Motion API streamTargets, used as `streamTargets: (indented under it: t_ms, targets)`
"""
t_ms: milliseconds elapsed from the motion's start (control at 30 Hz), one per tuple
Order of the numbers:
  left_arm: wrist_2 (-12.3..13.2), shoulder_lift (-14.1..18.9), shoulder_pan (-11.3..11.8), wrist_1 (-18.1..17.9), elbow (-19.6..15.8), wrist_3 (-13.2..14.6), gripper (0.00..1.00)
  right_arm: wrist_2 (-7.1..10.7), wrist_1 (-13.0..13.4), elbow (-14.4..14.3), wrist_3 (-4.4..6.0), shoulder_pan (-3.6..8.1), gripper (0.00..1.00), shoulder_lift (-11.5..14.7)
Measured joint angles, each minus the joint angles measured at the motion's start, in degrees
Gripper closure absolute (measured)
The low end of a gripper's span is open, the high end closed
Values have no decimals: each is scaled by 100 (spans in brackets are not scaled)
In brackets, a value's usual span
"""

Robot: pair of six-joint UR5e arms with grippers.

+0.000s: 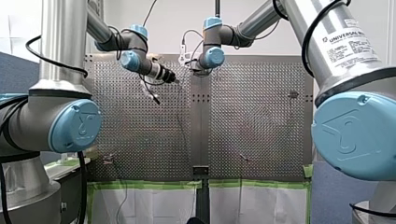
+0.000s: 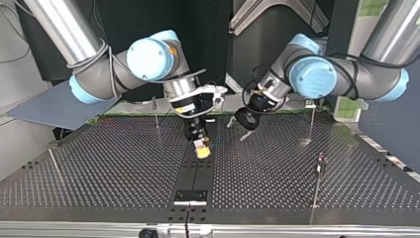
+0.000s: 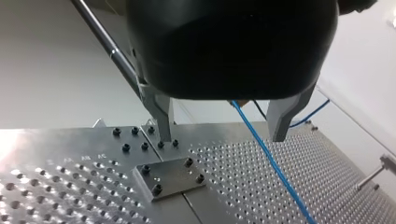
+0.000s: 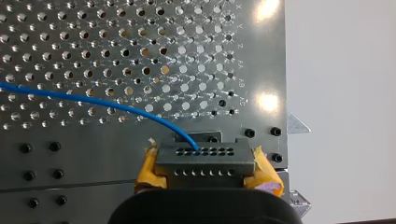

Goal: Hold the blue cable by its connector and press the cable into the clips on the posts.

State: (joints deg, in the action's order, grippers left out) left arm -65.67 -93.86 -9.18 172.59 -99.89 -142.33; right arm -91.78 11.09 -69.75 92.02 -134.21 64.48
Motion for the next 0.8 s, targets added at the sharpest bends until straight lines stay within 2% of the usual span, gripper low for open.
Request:
streamTargets:
  t_ms: [267,567,800]
  targets:
    - [68,-286,-65,-163,154,-129,2,7,7,0,1,-28,100,0]
    - [89,-339,-64,-399,198,-351,2,5,26,0,2,-62,100,-1]
    - [253,-455,-108,-633,289,-598,2,8,33,-1,-1,-88,100,0]
